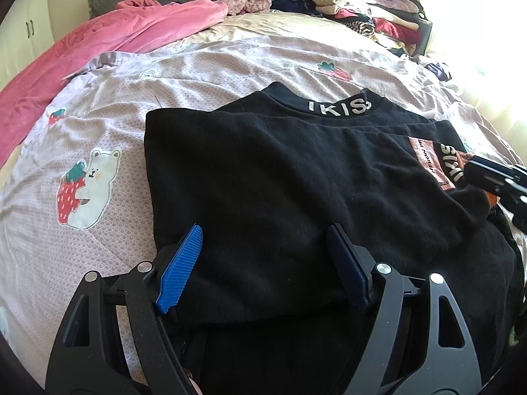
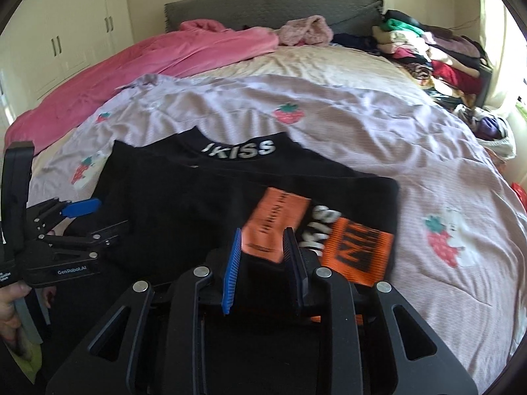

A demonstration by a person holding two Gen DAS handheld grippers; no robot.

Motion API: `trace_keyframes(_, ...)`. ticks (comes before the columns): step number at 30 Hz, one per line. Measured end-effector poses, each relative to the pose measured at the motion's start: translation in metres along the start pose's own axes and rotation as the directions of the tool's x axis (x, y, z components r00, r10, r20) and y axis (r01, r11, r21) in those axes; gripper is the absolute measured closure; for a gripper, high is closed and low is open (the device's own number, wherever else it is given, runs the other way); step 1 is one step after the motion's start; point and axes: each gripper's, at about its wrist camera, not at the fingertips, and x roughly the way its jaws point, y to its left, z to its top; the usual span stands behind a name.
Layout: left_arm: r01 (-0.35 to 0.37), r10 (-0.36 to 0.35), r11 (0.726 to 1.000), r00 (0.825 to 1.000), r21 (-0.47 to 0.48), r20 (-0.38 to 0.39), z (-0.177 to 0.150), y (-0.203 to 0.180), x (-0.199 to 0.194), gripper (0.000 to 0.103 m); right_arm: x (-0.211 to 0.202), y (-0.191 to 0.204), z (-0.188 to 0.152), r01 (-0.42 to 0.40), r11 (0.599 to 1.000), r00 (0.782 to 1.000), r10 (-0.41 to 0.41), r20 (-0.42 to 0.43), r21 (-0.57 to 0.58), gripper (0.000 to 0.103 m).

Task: Fold small clothes

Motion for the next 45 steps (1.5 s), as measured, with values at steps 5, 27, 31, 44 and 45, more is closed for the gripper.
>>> trace_keyframes(5, 0.012, -0.012, 1.000, 1.000, 0.009, 0.000, -0.002, 0.000, 0.000, 0.033, 0.018, -0.004, -0.005, 0.055, 0.998, 0.995, -0.056, -0.083, -0.011, 0.077)
trace_keyframes(27, 0.049, -0.048, 0.998, 0.999, 0.026, -0.009, -0.007, 0.003, -0.004, 0.033, -0.007, -0.011, -0.028, 0.001, 0.992, 0.999, 0.005, -0.041, 0.127, 0.053)
trace_keyframes(31, 0.051, -0.050, 0.998, 0.999, 0.029, -0.011, -0.011, 0.003, -0.006, 0.033, -0.001, -0.008, -0.037, 0.019, 0.994, 0.997, -0.011, -0.079, 0.104, 0.053)
trace_keyframes(44, 0.093, -0.093, 0.996, 0.996, -0.016, 0.017, -0.018, 0.009, -0.028, 0.033, -0.023, -0.009, -0.041, 0.020, 0.991, 0.999, -0.013, -0.051, 0.134, 0.035)
trace_keyframes(45, 0.097, -0.096, 0.995, 0.995, -0.021, 0.024, -0.019, 0.010, -0.033, 0.033, -0.026, -0.010, -0.041, 0.021, 0.991, 0.999, -0.014, -0.049, 0.135, 0.035)
